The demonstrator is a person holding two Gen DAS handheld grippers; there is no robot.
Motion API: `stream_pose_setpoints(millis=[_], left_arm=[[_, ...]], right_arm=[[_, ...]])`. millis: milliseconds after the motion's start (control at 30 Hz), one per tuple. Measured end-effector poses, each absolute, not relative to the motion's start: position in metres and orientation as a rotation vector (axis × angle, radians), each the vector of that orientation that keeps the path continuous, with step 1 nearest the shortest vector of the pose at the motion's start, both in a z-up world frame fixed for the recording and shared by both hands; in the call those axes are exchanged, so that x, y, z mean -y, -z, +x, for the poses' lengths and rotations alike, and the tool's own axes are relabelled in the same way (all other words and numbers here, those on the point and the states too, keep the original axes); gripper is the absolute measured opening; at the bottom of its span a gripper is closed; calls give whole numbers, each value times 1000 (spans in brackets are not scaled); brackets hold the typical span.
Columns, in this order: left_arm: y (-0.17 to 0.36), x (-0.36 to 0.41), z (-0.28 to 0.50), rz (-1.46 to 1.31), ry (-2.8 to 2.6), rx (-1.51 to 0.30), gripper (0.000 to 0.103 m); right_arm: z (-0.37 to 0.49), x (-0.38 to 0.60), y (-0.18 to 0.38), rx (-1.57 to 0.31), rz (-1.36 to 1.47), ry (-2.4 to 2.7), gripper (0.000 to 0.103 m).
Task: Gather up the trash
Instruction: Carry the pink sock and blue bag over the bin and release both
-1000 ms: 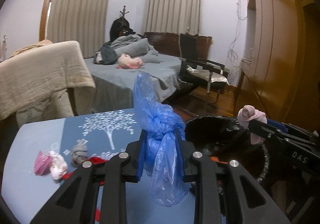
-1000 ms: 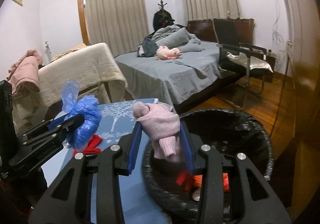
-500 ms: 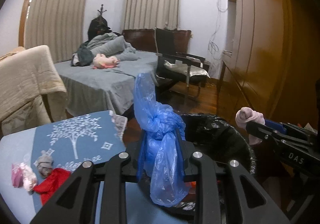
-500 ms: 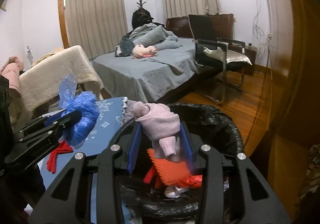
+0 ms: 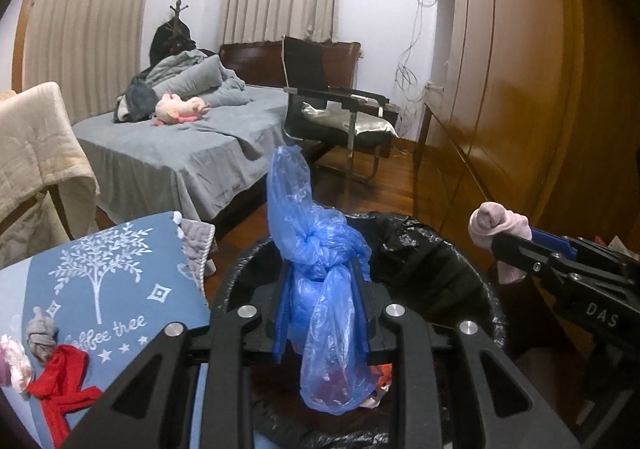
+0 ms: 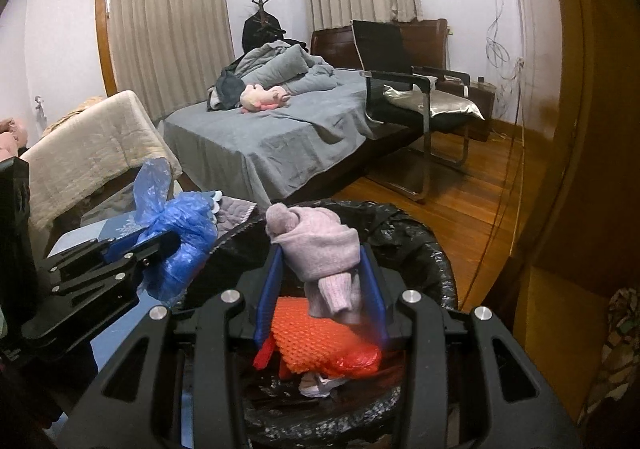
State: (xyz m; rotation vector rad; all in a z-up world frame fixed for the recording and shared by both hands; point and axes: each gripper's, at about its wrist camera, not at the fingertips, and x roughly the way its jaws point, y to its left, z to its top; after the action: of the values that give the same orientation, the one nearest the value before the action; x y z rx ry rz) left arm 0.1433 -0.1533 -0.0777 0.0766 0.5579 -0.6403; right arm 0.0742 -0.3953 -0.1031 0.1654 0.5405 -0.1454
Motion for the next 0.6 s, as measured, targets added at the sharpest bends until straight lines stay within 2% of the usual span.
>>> stream_pose_setpoints(millis=[233,333,533,600], left_arm=[[83,168,155,76,650,-573,27],[86,172,162,72,664,-588,32],[90,170,170,47,659,-605,54],[90,166,171,42,650,-603,66]], right_arm=[[85,403,112,-556,168,160,38],[90,404,116,-561,168,173,39],[90,415,122,-560,169,230,73],[85,418,122,-548,176,248,83]])
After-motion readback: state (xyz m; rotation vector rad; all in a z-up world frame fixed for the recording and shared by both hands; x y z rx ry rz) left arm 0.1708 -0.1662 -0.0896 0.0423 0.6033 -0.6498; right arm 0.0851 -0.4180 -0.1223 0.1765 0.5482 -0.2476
